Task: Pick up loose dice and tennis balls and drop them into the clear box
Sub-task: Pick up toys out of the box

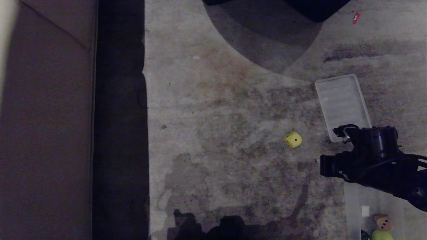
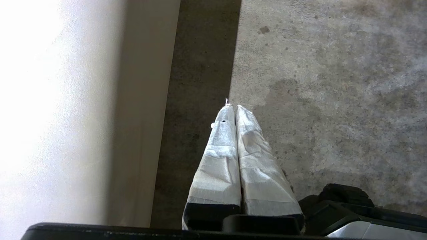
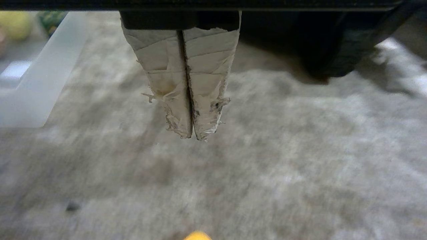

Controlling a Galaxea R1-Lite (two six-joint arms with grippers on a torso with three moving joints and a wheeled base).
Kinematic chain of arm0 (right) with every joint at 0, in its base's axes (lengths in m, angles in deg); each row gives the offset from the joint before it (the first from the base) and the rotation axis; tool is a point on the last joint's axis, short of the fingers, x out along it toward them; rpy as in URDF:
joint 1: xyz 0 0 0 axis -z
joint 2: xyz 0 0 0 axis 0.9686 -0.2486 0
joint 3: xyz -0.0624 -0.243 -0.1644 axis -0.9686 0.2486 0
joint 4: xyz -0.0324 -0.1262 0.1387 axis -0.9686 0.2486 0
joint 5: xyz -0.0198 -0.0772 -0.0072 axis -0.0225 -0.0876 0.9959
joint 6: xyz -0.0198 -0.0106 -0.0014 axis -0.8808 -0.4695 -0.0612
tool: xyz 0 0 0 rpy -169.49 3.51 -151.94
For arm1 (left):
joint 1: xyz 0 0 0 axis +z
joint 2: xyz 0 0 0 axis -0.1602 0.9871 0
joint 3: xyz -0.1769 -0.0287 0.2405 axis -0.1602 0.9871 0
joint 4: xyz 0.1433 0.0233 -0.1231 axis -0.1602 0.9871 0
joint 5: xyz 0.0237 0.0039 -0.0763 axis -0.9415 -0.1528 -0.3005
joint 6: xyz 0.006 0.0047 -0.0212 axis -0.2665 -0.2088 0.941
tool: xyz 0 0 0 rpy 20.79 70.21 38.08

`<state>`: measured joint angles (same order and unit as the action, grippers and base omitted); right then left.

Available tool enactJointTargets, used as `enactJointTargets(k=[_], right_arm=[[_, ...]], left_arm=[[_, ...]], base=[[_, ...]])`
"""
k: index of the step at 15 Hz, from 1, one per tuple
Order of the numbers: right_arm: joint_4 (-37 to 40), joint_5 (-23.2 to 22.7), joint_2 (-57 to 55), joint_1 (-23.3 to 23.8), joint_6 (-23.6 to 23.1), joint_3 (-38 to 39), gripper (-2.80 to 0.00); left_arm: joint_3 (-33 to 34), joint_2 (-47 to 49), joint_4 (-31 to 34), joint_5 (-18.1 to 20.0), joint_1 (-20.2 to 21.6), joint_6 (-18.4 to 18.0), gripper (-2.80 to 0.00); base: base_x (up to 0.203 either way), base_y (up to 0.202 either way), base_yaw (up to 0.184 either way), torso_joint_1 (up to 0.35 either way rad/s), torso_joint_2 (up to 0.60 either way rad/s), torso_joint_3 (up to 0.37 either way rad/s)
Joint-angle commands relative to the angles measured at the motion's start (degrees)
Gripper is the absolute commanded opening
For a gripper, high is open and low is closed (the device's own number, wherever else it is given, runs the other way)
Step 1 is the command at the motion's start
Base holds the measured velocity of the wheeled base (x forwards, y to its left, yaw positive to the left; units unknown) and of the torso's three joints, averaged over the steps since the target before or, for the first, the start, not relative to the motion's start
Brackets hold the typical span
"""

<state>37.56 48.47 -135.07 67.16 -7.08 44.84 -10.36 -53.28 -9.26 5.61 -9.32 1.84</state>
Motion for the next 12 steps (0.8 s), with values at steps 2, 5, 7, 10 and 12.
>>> enactJointTargets(k=[2, 5, 7, 10, 12], right_arm=[[-0.19, 0.00, -6.39, 1.97, -4.93, -1.37, 0.00], [-0.29, -0.02, -11.25, 2.18, -7.01, -6.14, 0.00], [-0.53, -0.88, -13.19, 2.21, -7.07, -8.83, 0.00], [-4.34, -5.87, -16.05, 2.19, -7.08, -9.98, 0.00], [-8.55, -9.68, -18.68, 2.26, -7.15, -10.92, 0.00]], left_arm=[[0.00, 0.05, -0.02, -0.03, 0.01, 0.07, -2.80], [0.00, -0.02, -0.02, -0.08, 0.01, 0.07, -2.80], [0.00, -0.02, -0.02, -0.07, 0.01, 0.07, -2.80], [0.00, 0.06, -0.02, -0.08, 0.01, 0.07, -2.80], [0.00, -0.02, -0.02, -0.07, 0.01, 0.07, -2.80]], base=[[0.000, 0.000, 0.000, 0.000, 0.00, 0.000], [0.000, 0.000, 0.000, 0.000, 0.00, 0.000], [0.000, 0.000, 0.000, 0.000, 0.00, 0.000], [0.000, 0.000, 0.000, 0.000, 0.00, 0.000], [0.000, 0.000, 0.000, 0.000, 0.00, 0.000]])
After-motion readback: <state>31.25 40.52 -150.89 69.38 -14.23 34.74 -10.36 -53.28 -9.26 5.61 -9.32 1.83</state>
